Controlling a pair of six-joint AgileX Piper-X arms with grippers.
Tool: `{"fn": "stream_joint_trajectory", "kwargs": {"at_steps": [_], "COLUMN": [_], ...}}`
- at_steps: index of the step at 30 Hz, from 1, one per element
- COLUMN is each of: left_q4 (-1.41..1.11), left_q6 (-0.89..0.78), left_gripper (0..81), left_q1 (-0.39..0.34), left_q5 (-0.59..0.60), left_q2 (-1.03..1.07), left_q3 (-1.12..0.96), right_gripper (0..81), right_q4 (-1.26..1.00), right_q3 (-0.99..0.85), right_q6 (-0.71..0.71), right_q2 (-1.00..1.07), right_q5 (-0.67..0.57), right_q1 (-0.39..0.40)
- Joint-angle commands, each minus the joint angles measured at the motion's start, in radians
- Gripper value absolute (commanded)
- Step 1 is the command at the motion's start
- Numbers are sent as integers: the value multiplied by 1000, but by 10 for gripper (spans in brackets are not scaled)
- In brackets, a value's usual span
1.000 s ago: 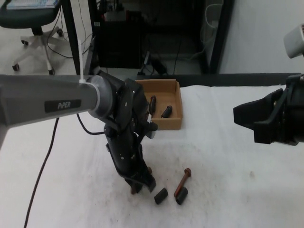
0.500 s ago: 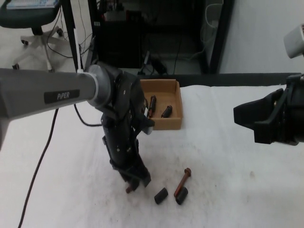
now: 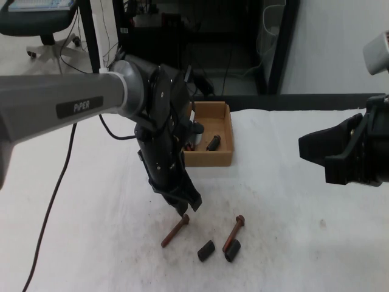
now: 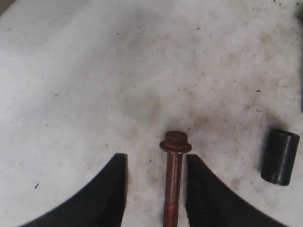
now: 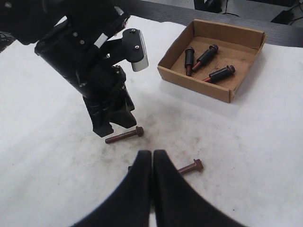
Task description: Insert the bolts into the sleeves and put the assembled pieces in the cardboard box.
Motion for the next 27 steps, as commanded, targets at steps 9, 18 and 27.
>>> {"fn": "stream_joint_trajectory", "kwargs": {"at_steps": [9, 18, 27], "left_q4": [4, 25, 11], "left_q6": [23, 46, 46], "left_gripper": [368, 368, 368], "left_q1": [1, 1, 1], "left_q5": [28, 28, 28], "left_q2": [28, 58, 64], "left_q3": [-6, -6, -6], "right_gripper": [8, 8, 8], "right_q4": [-13, -13, -13], "right_q3": [1, 1, 2], "right_q6": [-4, -4, -4], "right_q2": [-2, -2, -2], "right_q5": [-4, -4, -4], "right_q1": [-3, -3, -3]}}
